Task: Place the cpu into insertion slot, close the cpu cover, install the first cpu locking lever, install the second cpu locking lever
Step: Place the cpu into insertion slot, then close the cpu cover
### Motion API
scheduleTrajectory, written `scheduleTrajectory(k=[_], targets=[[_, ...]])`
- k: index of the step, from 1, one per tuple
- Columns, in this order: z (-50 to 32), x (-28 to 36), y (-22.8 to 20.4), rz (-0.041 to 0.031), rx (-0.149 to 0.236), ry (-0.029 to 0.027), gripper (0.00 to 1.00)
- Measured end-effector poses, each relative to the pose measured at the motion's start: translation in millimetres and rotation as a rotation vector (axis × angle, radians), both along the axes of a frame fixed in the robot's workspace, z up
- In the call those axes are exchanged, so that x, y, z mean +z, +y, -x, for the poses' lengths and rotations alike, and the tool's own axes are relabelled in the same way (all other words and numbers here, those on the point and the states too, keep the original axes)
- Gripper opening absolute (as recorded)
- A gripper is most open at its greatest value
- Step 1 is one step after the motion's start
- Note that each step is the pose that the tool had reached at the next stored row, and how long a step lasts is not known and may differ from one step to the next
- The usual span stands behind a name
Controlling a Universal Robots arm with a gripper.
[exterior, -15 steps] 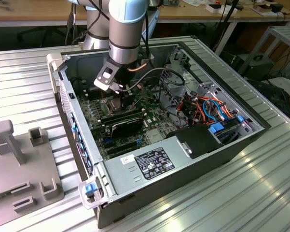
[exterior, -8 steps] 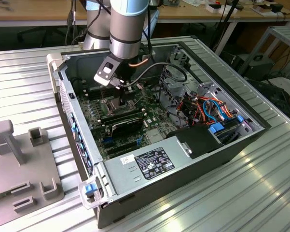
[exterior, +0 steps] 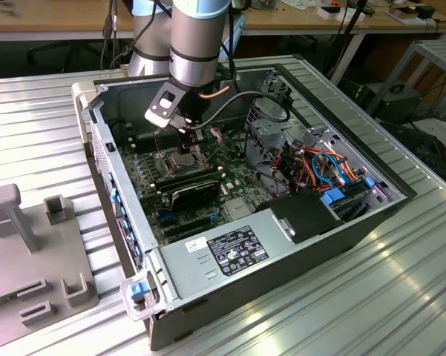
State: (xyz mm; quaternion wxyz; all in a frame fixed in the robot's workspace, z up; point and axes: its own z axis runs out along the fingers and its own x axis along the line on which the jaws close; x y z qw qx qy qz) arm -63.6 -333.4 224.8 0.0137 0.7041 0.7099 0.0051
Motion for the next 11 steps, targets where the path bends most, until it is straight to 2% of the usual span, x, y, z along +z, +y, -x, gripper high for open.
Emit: scheduleTrajectory(k=[11], targets=[[-1.9, 0.1, 0.0, 0.0001, 0.0, 0.0001, 0.11]])
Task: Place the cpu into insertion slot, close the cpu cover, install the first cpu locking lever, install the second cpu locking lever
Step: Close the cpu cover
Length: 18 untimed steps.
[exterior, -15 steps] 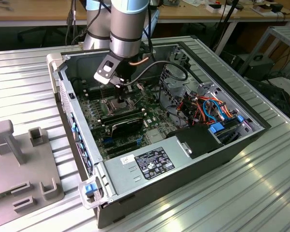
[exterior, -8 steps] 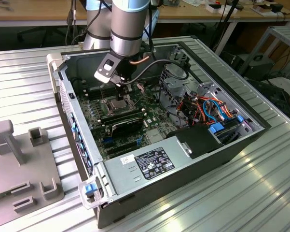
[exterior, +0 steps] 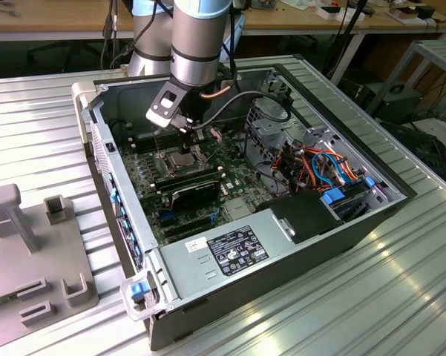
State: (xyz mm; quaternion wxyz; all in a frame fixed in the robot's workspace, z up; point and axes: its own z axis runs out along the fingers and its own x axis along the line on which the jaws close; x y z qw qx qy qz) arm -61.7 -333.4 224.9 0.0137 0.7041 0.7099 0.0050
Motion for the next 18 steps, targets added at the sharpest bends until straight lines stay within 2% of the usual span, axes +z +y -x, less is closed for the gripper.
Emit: scheduleTrajectory(k=[6, 13, 18], targets=[[0.0, 2.4, 0.0, 0.0001, 0.0, 0.0001, 0.11], [0.0, 11.3, 0.0, 0.0002, 0.0, 0.0001, 0.11], [0.0, 11.6, 0.0, 0.0001, 0.0, 0.0, 0.11]])
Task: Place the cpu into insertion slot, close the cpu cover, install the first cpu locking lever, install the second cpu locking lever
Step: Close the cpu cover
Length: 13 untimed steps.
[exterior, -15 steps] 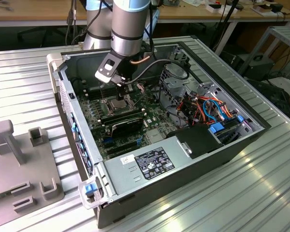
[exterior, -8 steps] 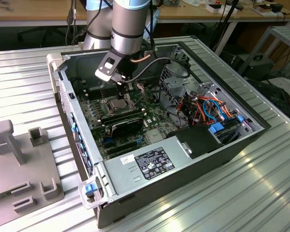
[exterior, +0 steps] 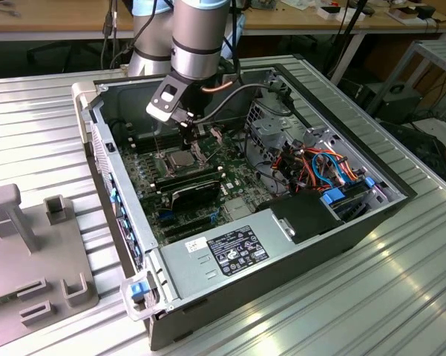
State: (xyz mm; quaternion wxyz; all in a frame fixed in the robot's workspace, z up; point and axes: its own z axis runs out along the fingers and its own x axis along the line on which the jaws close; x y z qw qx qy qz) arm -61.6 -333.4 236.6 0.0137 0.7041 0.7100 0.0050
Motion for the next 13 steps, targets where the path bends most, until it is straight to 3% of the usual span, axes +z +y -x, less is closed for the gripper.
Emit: scheduleTrajectory(k=[2, 7, 9, 10, 11, 13], targets=[[-1.8, 0.1, 0.0, 0.0003, 0.0, 0.0003, 0.11], [-15.7, 0.0, 0.0, 0.0001, 0.0, 0.0, 0.11], [-16.6, 0.9, 0.1, 0.0001, 0.0, 0.0001, 0.11], [-18.8, 17.0, 0.6, 0.0005, 0.0, -0.0002, 0.11], [-28.3, 23.7, 0.6, 0.0004, 0.0, -0.0003, 0.11], [-35.6, 24.4, 0.5, 0.0007, 0.0, -0.0001, 0.11]])
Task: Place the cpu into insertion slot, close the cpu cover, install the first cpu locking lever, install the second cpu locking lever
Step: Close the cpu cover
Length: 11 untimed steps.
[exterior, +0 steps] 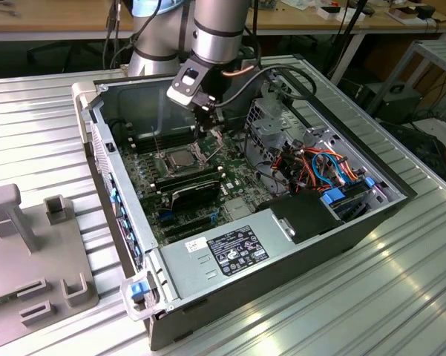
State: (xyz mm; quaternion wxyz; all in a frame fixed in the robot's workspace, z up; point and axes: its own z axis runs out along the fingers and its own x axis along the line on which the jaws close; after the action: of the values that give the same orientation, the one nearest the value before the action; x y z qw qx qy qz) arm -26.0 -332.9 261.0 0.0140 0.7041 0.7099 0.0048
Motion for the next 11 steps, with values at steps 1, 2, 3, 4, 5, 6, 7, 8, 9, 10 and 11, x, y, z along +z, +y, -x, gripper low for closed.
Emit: scheduleTrajectory(k=[1, 2, 3, 4, 5, 6, 7, 8, 9, 10, 11], targets=[[-2.8, 0.1, 0.0, 0.0, 0.0, 0.0, 0.11], [-6.5, 0.2, 0.0, -0.0001, 0.0, -0.0001, 0.11], [-12.4, 0.5, 0.0, 0.0, 0.0, 0.0, 0.11], [-14.5, 0.6, 0.0, -0.0002, 0.0, -0.0001, 0.11], [-16.1, 1.0, 0.1, -0.0002, 0.0, -0.0001, 0.11], [-18.2, 1.7, 0.1, -0.0002, 0.0, -0.0001, 0.11], [-19.9, 2.5, 0.1, -0.0001, 0.0, -0.0001, 0.11], [-23.1, 4.2, 0.2, -0.0002, 0.0, -0.0001, 0.11], [-24.9, 5.4, 0.2, -0.0001, 0.0, -0.0001, 0.11], [-27.3, 7.0, 0.2, -0.0001, 0.0, -0.0001, 0.11], [-30.5, 8.5, 0.2, -0.0001, 0.0, -0.0001, 0.11]])
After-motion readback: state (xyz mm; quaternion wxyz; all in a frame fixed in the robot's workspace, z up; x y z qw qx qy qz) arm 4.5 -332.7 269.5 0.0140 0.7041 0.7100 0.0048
